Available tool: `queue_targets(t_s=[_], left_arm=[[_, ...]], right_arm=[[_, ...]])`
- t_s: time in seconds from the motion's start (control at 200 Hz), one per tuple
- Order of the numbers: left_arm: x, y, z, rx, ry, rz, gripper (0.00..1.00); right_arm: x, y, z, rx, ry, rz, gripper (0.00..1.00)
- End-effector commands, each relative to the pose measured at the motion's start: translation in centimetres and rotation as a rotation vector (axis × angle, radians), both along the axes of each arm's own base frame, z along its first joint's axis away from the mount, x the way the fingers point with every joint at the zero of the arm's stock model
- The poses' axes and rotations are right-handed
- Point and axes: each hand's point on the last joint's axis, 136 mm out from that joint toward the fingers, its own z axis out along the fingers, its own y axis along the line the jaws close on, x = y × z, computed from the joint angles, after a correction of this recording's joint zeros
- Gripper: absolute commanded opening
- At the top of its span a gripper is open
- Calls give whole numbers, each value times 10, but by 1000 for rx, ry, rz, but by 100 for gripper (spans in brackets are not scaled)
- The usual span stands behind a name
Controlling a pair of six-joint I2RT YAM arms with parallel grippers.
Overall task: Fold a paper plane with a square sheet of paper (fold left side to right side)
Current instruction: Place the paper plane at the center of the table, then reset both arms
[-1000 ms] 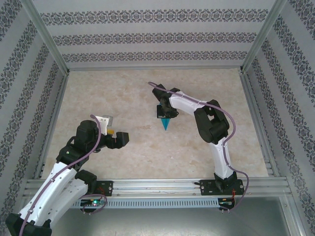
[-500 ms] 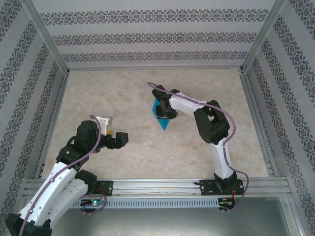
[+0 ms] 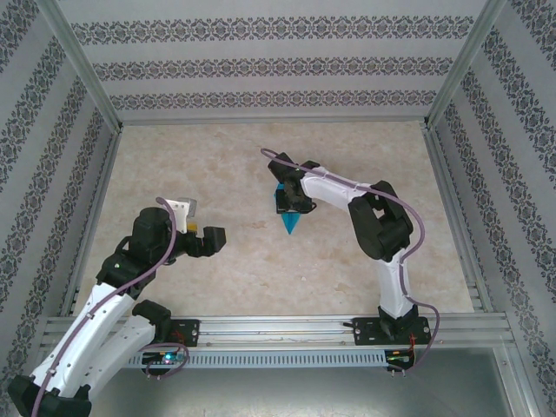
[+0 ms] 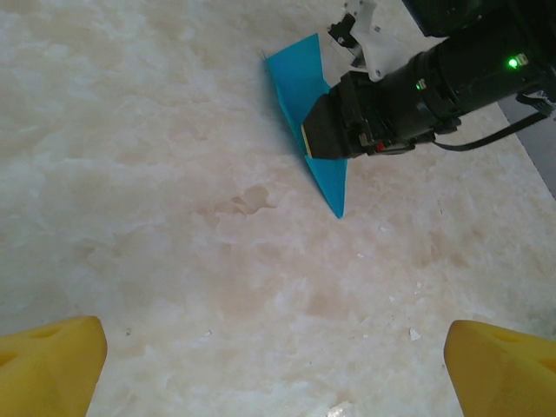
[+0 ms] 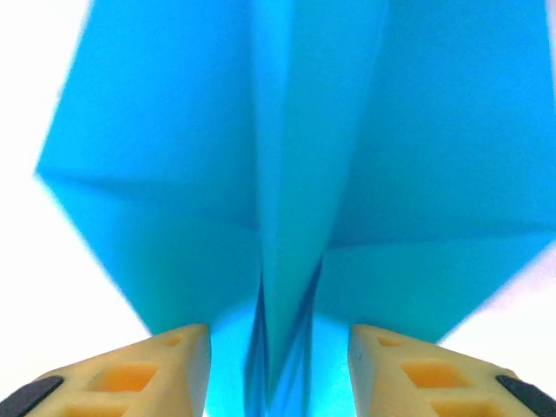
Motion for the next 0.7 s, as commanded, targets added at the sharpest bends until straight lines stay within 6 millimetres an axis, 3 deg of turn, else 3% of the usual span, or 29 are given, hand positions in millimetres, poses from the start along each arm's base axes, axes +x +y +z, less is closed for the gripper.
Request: queue_targets(t_s=[0.0, 0.13, 0.31, 0.43, 0.53, 0.61, 0.695], left_arm=[[5, 10, 17, -1, -24, 58, 100], [10, 24, 25, 30, -53, 139, 100], [23, 55, 38, 102, -139, 304, 100], [33, 84, 47, 212, -228, 427, 99], [42, 106, 52, 317, -303, 523, 100], [49, 117, 53, 367, -344, 570, 100], [57, 126, 47, 403, -360, 601, 99]], right_arm=[[-12, -5, 30, -6, -52, 3, 49], [-29, -16, 62, -11, -121, 19, 55], [-53, -55, 118, -12, -278, 23, 66], [-66, -94, 149, -8, -409, 14, 74], [-70, -139, 169, -35, -536, -33, 86], [-71, -176, 177, -55, -625, -89, 97], [-70, -204, 174, -66, -710, -120, 98]])
